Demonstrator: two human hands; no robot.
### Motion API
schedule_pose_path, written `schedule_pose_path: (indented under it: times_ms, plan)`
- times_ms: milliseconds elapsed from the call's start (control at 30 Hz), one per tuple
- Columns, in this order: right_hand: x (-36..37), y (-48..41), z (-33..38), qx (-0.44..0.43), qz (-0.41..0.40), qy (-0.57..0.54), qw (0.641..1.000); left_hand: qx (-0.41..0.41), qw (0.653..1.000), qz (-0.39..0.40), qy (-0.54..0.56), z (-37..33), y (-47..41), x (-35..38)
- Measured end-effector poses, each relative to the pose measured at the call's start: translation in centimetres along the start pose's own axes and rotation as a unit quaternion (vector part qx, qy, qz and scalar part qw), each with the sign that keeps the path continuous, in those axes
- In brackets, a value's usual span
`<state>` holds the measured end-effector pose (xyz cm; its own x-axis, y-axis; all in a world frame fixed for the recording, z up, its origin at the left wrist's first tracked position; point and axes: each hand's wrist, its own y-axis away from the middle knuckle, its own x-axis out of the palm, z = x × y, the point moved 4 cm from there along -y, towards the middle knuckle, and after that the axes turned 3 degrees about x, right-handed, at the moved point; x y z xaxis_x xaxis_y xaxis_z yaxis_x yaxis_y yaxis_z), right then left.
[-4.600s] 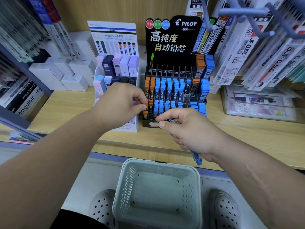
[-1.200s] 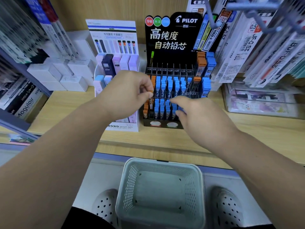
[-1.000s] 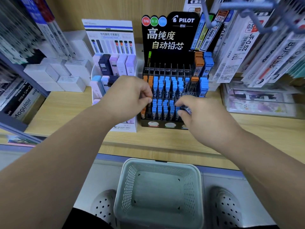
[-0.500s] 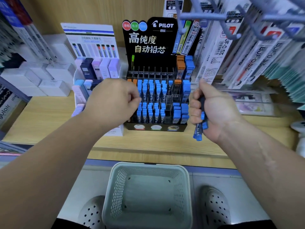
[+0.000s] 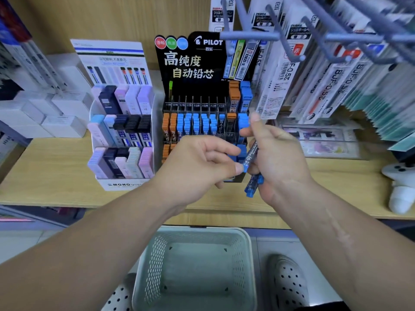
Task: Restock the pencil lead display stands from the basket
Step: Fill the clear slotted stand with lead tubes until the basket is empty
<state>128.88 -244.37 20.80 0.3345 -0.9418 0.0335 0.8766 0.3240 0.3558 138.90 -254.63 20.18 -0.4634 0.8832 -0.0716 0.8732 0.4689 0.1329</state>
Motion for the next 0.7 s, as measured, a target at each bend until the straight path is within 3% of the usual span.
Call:
schedule_pose_path:
  times_ms: [133, 333, 467, 567, 700]
  plan:
    - [-1.0, -0.2, 0.0, -0.025, -0.007, -0.003, 1.000, -0.028, 0.999, 0.024, 0.027, 0.3, -0.1, 1.1]
    - [-2.3, -1.1, 0.1, -0.033, 0.030, -0.028, 0.999, -0.035, 0.994, -0.047, 0.094, 0.1, -1.2, 1.3]
    - [-2.5, -1.1, 0.3, -0.026, 0.098, -0.023, 0.995, 0.023, 0.985, -0.119, 0.119, -1.0, -2.4, -0.1]
    - [-1.9, -0.7, 0.1, -0.008, 0.155, -0.052, 0.986, 0.066, 0.978, -0.122, 0.153, -2.4, -3.2, -1.0]
    - [-1.7, -0.5, 0.0, -0.008, 0.153, -0.067, 0.986, 0.084, 0.980, -0.103, 0.149, -3.1, -3.9, -0.5]
